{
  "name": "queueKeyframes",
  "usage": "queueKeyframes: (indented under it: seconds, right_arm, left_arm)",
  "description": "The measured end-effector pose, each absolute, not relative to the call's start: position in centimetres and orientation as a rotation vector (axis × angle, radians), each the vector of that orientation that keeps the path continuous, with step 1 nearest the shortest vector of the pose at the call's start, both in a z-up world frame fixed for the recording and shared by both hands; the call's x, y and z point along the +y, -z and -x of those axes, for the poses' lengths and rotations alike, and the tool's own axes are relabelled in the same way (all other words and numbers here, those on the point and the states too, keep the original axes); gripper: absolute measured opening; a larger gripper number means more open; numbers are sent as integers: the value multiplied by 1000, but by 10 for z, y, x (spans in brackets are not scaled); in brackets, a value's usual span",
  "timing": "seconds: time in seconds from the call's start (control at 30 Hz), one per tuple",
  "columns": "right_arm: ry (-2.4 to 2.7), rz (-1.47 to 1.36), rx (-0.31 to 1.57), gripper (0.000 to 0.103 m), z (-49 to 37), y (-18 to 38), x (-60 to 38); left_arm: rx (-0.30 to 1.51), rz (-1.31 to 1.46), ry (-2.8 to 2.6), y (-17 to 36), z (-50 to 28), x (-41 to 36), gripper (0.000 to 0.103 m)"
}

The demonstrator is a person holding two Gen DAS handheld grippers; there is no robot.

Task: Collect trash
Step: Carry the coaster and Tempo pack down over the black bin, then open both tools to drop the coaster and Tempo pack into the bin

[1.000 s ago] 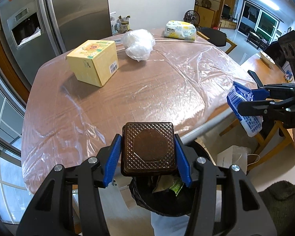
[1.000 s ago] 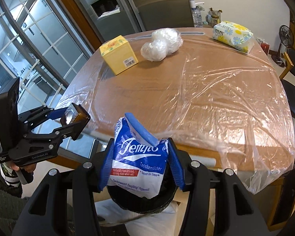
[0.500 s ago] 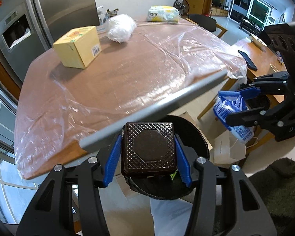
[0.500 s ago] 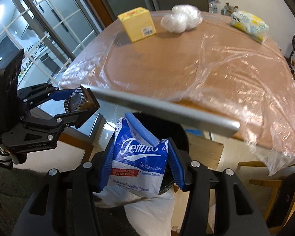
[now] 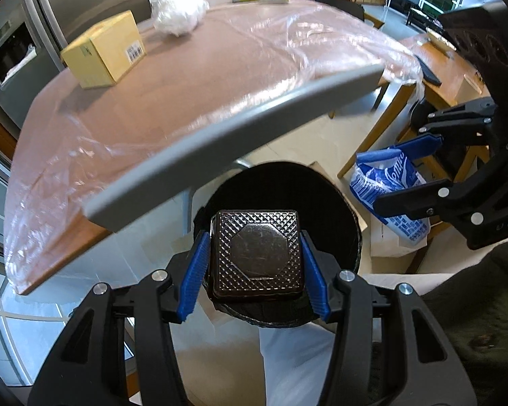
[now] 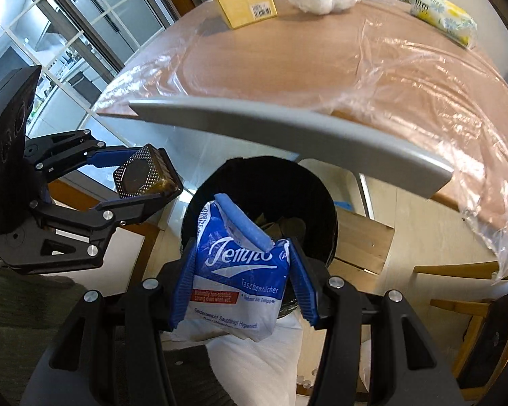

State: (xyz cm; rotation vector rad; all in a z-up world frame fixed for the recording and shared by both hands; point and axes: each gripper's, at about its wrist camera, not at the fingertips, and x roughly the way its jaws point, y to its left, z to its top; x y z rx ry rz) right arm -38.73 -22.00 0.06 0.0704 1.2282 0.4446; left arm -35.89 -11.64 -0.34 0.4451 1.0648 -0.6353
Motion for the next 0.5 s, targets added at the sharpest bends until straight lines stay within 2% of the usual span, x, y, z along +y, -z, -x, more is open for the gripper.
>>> queueKeyframes:
  seconds: [0.5]
  right_arm:
    - [-430,-35,1304,51,368,51,-208]
  left_arm:
    - [1152,-485,611,54,351,-125,53]
